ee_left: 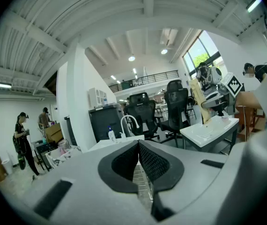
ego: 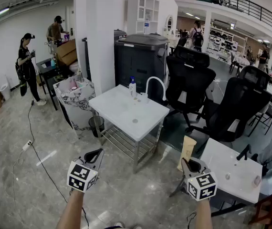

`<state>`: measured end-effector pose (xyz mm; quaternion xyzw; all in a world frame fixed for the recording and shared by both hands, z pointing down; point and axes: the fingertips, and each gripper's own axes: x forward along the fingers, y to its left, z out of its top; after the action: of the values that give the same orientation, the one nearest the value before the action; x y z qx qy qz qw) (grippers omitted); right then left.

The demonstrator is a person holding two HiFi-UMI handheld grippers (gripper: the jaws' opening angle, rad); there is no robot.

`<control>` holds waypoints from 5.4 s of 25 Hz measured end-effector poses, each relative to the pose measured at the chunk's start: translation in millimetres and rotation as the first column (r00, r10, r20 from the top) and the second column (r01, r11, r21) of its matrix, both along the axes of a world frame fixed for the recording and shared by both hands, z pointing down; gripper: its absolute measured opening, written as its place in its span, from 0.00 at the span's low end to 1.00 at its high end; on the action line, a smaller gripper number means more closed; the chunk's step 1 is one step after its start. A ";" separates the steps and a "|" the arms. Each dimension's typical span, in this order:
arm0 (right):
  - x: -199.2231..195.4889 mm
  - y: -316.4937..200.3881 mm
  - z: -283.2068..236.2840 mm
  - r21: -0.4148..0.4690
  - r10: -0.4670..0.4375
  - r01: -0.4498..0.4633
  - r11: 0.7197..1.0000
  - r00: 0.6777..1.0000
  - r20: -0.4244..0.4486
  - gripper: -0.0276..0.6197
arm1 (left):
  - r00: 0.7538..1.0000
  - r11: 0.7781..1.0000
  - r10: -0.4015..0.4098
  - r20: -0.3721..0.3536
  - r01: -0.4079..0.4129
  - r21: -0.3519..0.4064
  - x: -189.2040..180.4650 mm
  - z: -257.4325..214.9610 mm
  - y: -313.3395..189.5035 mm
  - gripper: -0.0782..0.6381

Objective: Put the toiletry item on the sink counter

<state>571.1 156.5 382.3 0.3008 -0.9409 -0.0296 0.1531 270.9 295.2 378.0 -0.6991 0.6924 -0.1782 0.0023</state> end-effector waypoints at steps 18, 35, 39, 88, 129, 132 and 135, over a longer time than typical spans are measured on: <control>-59.5 -27.0 16.9 -0.032 -0.113 0.114 0.993 0.993 0.024 0.07 | 0.997 0.997 -0.073 -0.026 0.072 -0.043 -35.3 26.4 -9.6 0.12; -280.1 -173.8 41.1 -0.089 -0.050 0.047 0.995 0.999 -0.022 0.07 | 0.999 0.994 -0.026 -0.025 0.023 -0.103 -266.5 58.2 -169.4 0.12; -338.8 -212.9 46.7 -0.102 -0.036 0.031 0.994 0.998 -0.046 0.07 | 0.999 0.993 0.007 -0.036 -0.011 -0.114 -322.5 61.8 -219.8 0.12; -753.5 -506.8 305.3 -0.925 0.330 0.026 0.380 0.930 0.162 0.08 | 0.973 0.927 0.131 -0.189 -0.188 -0.324 -651.5 184.7 -559.3 0.12; -707.0 -529.8 283.4 -0.696 0.390 -0.408 0.591 0.900 -0.196 0.32 | 0.886 0.839 0.384 -0.258 -0.452 -0.303 -645.9 182.5 -634.0 0.12; -665.8 -534.3 247.0 -0.598 0.431 -0.458 0.658 0.880 -0.200 0.30 | 0.873 0.838 0.426 -0.236 -0.479 -0.260 -616.9 159.2 -646.5 0.12; -625.0 -539.6 202.0 -0.500 0.488 -0.500 0.707 0.857 -0.167 0.22 | 0.859 0.836 0.467 -0.211 -0.506 -0.211 -588.7 131.8 -660.2 0.12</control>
<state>-53.9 -383.1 584.3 0.4871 -0.7951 0.2680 0.2423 -317.8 -364.9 509.8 -0.8579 0.4603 -0.2071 -0.0960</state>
